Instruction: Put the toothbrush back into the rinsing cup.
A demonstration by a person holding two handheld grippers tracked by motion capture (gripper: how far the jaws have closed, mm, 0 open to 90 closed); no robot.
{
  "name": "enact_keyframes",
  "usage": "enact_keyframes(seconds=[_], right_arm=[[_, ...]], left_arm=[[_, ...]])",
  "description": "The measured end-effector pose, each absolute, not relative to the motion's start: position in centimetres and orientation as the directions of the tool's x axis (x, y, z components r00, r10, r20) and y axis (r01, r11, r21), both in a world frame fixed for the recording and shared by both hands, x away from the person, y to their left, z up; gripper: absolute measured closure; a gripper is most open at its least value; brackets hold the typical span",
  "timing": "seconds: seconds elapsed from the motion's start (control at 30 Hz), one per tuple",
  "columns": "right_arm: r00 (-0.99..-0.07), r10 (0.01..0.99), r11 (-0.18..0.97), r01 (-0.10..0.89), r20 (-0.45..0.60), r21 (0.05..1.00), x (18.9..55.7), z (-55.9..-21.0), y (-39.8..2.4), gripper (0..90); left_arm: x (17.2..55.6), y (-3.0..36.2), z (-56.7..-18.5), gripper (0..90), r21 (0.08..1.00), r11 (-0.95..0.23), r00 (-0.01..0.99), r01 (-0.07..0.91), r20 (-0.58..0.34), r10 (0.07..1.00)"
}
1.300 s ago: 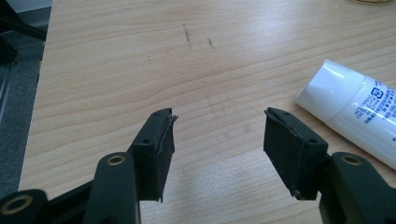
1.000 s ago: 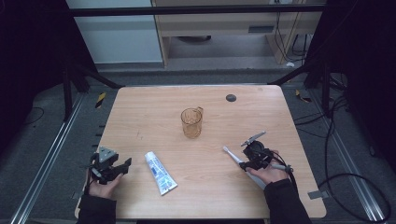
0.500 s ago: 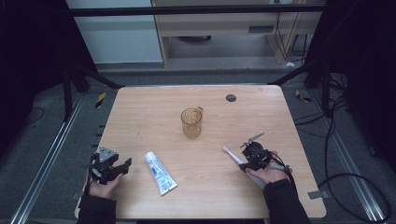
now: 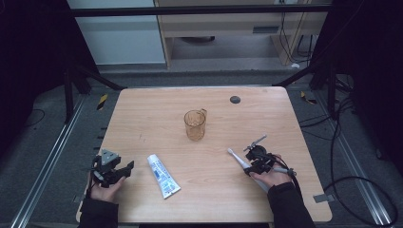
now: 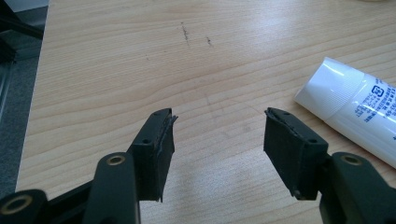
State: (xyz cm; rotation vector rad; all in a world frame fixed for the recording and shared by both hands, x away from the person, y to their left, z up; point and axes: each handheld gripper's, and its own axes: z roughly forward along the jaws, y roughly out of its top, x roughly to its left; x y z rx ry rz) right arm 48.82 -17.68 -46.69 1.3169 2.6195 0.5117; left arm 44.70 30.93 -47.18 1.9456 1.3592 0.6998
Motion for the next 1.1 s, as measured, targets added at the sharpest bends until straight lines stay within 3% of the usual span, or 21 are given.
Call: enact_keyframes(seconds=[0.57,1.1], right_arm=[[-0.578,0.816,0.541,0.769,0.010,0.342,49.1,-47.0,-17.5,66.1],[-0.551,0.834,0.503,0.782,0.031,0.368,48.9,-46.0,-17.9,67.1]], left_arm=[[44.7,30.9,-47.2,42.0,0.762,-0.248,0.319,0.599,0.057,0.946],[44.7,31.0,-47.2,42.0,0.763,-0.244,0.317,0.598,0.054,0.947]])
